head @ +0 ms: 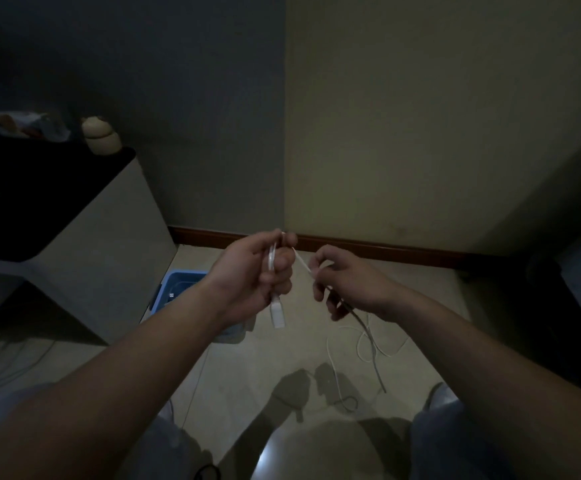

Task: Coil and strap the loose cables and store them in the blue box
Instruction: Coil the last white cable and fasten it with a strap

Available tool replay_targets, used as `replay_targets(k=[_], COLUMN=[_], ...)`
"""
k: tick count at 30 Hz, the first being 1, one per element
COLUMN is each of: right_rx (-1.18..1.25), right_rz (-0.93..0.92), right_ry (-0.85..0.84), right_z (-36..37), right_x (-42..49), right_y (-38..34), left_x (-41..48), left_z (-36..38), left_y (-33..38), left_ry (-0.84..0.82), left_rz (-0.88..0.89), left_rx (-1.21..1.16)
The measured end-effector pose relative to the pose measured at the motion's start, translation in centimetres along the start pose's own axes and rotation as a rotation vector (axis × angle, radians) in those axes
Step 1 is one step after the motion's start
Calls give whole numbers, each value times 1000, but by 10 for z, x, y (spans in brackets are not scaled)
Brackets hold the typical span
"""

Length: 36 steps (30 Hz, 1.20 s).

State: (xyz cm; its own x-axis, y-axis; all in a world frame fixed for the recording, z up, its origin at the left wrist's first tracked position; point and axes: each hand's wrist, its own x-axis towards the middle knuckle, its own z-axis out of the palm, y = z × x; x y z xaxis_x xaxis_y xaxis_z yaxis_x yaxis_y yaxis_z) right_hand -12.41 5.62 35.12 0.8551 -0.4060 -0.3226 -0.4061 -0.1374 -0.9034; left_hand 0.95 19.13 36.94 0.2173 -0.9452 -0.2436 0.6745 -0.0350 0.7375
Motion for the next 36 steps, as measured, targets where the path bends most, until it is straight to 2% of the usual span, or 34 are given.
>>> replay_targets(k=[5,10,14,18,22,26,30,32,36], right_rx=[-182,-383,-283,-9,189,175,138,103,23], right_rz=[-43,-139,-208,-242,-279,-323,-317,-293,-237], right_ry=[-194,-228,-130,-100,-10,124,297,346,301], right_z=[5,8,8,6,1,-4,-8,-10,-8], right_x=[-5,-9,-12,-15,-13,-8,-2,1,3], right_y=[-3,-7,-12,-14,-13,-9,-6,-4,-3], left_x=[1,5,9,13,10,4,1,1,0], left_z=[-5,-13,-14,-10,-1,6,5,3,3], left_y=[9,15,15,9,4,4,1,0,-1], left_ry=[149,238,267,279,203,-8,-118,-160,-189], left_rz=[123,194,154,86,-54,-111,-129,-116,-124], left_rx=[-113,28,113,319,458,601,609,538,419])
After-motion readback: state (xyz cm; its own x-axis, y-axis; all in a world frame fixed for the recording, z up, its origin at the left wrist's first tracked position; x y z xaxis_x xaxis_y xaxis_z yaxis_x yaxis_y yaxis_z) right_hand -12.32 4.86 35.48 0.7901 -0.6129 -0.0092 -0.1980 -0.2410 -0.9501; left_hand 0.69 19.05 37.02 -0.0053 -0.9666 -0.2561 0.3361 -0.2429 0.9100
